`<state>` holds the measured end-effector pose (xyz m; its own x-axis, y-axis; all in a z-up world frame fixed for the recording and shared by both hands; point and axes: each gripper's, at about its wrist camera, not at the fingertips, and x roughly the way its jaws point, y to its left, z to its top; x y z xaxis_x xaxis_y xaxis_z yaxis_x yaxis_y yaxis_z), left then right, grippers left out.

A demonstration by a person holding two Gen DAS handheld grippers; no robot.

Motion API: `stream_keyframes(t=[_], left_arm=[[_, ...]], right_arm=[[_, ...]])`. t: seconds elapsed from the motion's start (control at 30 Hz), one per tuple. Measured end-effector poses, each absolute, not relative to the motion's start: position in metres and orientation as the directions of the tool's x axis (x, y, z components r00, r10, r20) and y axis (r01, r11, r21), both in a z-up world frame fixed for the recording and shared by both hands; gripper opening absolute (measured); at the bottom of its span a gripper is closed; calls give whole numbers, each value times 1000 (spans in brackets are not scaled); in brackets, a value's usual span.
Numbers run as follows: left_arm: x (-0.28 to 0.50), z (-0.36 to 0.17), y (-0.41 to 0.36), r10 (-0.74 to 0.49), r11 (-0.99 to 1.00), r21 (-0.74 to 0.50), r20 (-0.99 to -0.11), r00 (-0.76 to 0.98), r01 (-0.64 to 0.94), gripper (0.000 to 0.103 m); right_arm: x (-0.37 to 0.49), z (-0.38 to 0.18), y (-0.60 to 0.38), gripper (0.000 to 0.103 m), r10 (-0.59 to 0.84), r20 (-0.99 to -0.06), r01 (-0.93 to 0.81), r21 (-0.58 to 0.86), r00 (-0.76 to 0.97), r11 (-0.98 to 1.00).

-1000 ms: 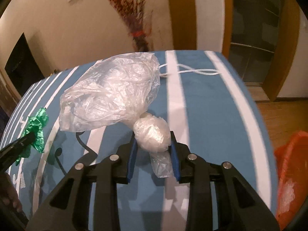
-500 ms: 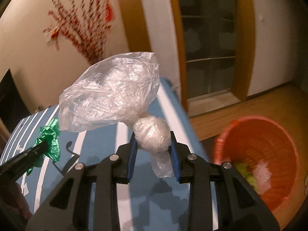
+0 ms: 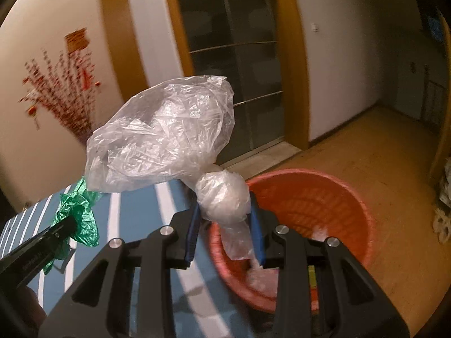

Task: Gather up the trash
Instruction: 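Lift both bags and carry them over the orange basket, then open both grippers to drop the bags into the basket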

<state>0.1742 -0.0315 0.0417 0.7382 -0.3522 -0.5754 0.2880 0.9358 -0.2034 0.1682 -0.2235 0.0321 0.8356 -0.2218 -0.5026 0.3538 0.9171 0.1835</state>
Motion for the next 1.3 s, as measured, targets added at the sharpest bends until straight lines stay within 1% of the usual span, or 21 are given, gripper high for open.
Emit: stream_keyframes(t=[0.23,0.67,0.93,1.3], left_arm=[[172,42,-84,-429,902,-226,-567,703,368,30],[175,36,-151,-510,853,-228,-562,652,470,30],[176,28,-174,-531,835,-229,-571,626,499,30],[183,17,-191,-544,821,-231,-594,593,522,30]], right_arm=[[147,28,-261,32,-283,-491,425,205,824,882],[138,4,-314,33,-326,-531,514,253,782,820],[144,1,-327,33,-325,-544,531,276,773,801],[151,-5,-347,34,-278,-562,519,329,779,789]])
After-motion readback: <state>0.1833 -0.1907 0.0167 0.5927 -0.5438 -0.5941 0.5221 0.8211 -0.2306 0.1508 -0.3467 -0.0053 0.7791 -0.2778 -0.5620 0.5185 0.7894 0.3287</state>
